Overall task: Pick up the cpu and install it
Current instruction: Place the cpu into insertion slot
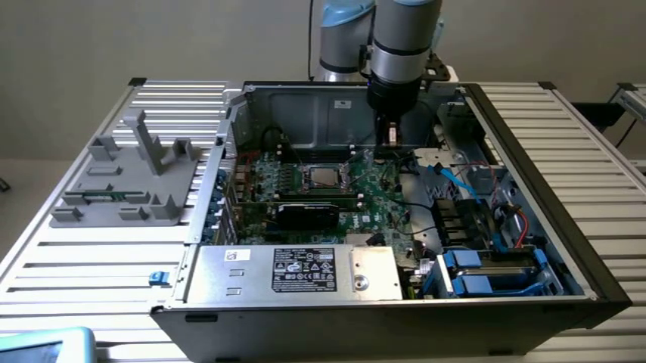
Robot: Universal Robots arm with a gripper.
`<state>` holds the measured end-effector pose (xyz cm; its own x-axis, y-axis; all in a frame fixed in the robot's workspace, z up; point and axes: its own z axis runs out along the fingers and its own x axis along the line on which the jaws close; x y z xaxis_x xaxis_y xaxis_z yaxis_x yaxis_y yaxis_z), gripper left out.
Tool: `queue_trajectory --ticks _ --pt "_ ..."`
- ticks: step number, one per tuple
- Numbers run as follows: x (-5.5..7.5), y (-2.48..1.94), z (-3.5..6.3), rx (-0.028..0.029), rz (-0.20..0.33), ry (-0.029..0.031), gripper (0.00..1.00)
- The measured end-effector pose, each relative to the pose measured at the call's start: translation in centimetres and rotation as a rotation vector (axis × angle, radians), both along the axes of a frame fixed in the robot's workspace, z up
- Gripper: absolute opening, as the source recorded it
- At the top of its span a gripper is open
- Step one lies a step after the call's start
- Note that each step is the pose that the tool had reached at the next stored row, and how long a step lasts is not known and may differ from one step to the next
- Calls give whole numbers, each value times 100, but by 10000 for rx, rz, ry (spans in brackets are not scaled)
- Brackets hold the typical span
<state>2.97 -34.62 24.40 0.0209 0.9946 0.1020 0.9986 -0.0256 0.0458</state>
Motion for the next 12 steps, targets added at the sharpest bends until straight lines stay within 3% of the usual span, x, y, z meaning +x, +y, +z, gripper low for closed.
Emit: queue_trajectory --ticks 6,12 --pt "-194 0 50 66 0 31 12" --pt "-405 0 108 77 0 31 12"
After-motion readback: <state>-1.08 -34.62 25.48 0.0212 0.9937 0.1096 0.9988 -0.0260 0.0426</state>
